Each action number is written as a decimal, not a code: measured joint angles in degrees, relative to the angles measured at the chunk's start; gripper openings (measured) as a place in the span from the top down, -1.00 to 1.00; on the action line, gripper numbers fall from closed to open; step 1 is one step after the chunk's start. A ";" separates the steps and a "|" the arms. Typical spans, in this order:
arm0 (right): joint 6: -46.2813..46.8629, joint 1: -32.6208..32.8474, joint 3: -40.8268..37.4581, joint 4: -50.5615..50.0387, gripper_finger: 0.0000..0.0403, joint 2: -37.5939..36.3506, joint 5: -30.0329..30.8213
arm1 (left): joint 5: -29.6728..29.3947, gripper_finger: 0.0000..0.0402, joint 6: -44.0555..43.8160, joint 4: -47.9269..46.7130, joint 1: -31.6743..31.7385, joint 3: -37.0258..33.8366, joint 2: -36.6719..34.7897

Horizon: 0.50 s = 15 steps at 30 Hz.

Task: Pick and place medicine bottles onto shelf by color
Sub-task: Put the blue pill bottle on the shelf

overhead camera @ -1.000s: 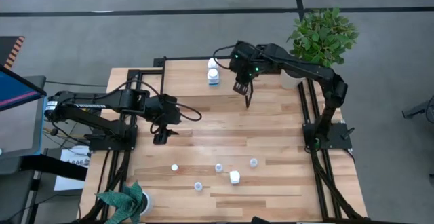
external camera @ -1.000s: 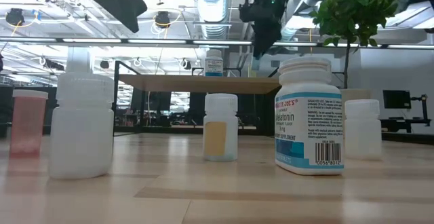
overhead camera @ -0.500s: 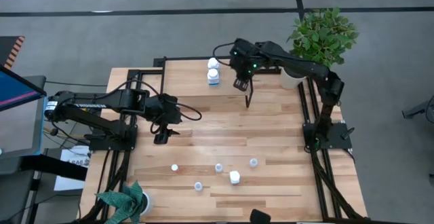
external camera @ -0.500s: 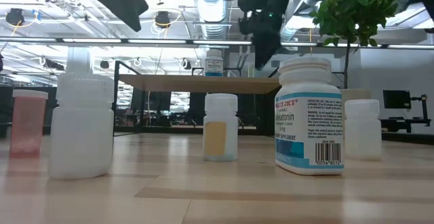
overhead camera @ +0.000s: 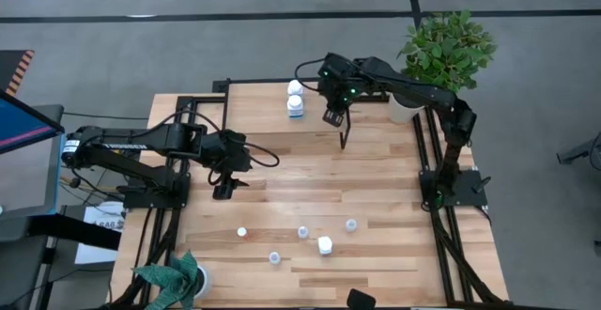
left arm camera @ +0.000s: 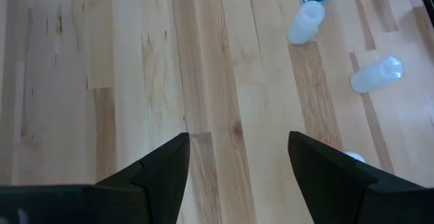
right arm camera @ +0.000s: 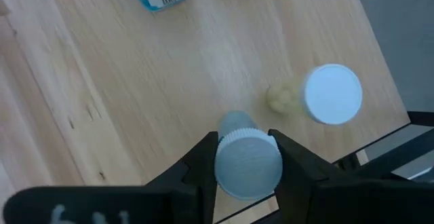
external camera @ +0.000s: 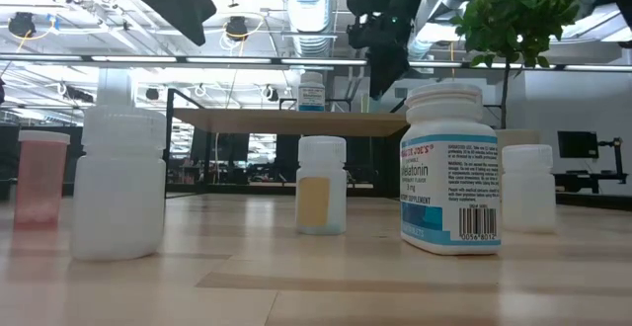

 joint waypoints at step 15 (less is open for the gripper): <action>0.02 0.09 0.00 -0.18 -0.05 0.00 0.00 | -0.02 -0.17 0.04 -0.02 0.00 0.00 0.00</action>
